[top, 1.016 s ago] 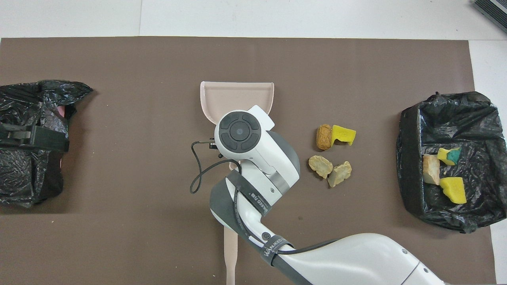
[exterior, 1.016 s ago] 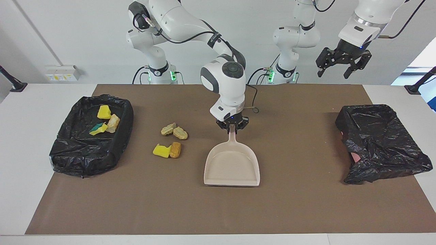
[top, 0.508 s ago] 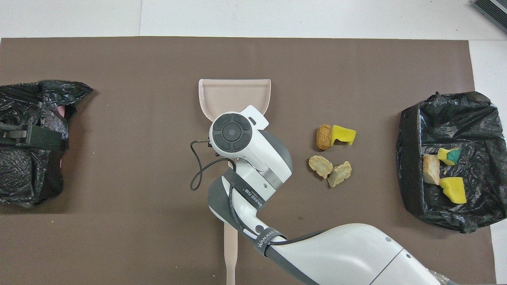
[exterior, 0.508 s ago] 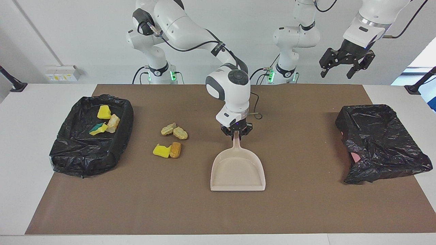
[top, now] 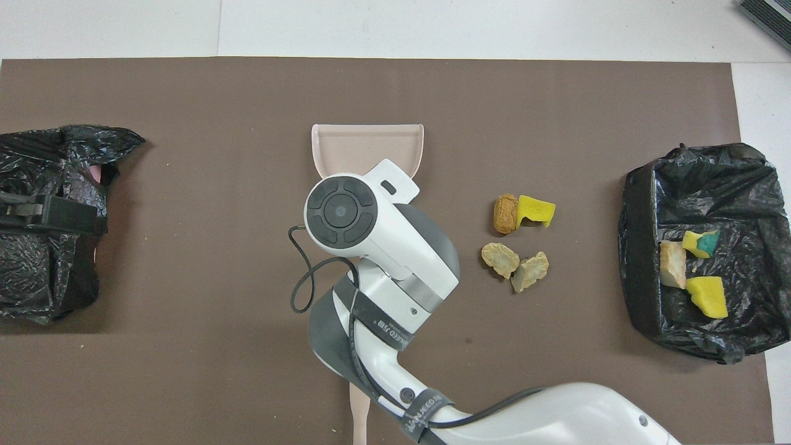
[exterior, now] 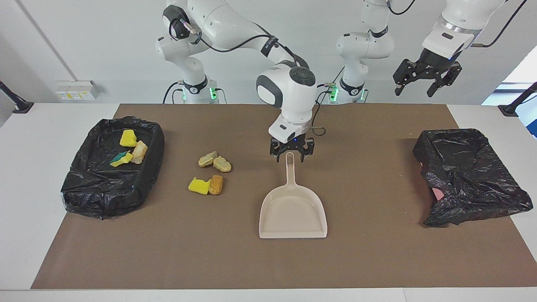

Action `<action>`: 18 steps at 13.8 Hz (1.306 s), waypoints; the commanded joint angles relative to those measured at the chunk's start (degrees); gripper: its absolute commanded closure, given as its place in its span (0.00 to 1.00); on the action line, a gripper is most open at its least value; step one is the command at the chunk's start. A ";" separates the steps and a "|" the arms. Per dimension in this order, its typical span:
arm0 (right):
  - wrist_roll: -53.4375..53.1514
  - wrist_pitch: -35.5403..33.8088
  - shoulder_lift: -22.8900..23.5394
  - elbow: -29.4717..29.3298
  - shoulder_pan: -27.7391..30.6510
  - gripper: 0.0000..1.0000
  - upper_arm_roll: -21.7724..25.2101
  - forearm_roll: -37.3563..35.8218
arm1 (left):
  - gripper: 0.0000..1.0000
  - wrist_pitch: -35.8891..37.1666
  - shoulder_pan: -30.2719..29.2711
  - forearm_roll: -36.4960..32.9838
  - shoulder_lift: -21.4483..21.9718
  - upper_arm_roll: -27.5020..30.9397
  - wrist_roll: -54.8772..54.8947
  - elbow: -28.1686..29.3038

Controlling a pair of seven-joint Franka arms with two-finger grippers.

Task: Sweep and dump trash in bin
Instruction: 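Release the dustpan and withdraw the right gripper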

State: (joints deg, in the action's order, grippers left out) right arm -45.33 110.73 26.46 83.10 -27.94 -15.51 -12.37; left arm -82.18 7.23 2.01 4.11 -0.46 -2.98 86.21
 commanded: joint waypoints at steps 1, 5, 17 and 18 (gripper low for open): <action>0.33 -1.39 -9.64 9.42 -0.01 0.00 -0.57 4.44 | 0.00 1.14 0.15 -0.07 0.29 -0.24 -0.53 -0.61; -1.34 -0.17 -21.33 25.58 -4.40 0.00 -0.92 11.82 | 0.00 0.88 0.24 -0.07 0.29 -0.24 -0.53 -0.61; -10.13 17.23 -29.36 51.55 -20.74 0.00 -0.92 20.37 | 0.00 -19.58 10.94 0.10 -3.30 -2.17 -9.56 7.65; -11.00 18.46 -29.19 52.16 -21.28 0.00 -0.92 20.37 | 0.00 -21.08 12.09 0.10 -4.45 -2.17 -11.15 7.83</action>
State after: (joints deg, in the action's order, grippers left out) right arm -54.84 126.64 -1.52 132.93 -47.99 -16.67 6.50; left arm -99.70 16.67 2.10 1.14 -3.52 -10.83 92.92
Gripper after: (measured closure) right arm 0.000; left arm 0.000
